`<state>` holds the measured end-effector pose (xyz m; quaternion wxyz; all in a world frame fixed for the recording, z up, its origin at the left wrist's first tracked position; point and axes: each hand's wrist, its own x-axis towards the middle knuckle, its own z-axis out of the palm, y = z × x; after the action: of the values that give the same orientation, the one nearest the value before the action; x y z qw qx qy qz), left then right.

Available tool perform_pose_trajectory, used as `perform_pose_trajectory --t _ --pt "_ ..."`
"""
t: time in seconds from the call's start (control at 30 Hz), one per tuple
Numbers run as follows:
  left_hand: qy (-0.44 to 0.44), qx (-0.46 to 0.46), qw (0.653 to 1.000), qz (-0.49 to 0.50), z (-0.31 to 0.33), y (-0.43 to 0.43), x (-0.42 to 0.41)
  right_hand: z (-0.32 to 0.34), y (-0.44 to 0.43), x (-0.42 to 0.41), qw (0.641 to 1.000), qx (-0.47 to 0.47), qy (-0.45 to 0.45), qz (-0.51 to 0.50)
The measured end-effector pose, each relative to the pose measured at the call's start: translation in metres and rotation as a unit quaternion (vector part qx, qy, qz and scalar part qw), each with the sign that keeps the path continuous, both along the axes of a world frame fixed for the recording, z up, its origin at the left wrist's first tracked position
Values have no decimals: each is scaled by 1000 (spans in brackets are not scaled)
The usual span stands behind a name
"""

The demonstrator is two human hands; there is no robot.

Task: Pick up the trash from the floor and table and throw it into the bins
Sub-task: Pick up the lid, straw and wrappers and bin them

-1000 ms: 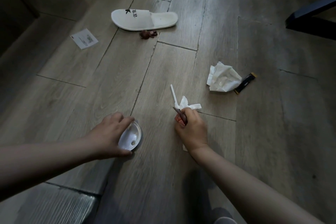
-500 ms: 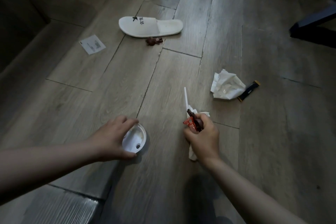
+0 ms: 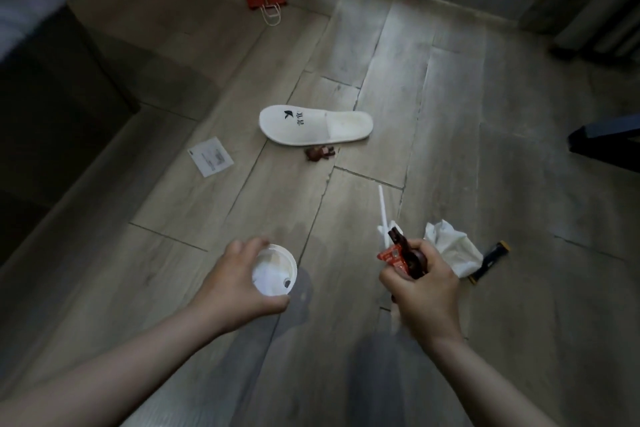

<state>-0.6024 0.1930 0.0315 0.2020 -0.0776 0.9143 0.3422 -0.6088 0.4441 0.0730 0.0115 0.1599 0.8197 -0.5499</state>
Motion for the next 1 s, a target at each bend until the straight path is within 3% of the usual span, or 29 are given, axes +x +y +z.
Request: perform_pose_trajectory --t 0.27,0.47,0.77,1.0 --pt "-74 3 994 78 134 -7 21 123 -20 12 995 9 -91 -41" --pt "-73 21 992 104 283 -7 28 278 -27 23 994 19 -94 -48" --pt "-11 48 995 84 555 28 20 542 -15 30 995 -15 -20 -99" --pt "84 94 991 53 739 87 25 723 23 47 984 -46 100 -140"
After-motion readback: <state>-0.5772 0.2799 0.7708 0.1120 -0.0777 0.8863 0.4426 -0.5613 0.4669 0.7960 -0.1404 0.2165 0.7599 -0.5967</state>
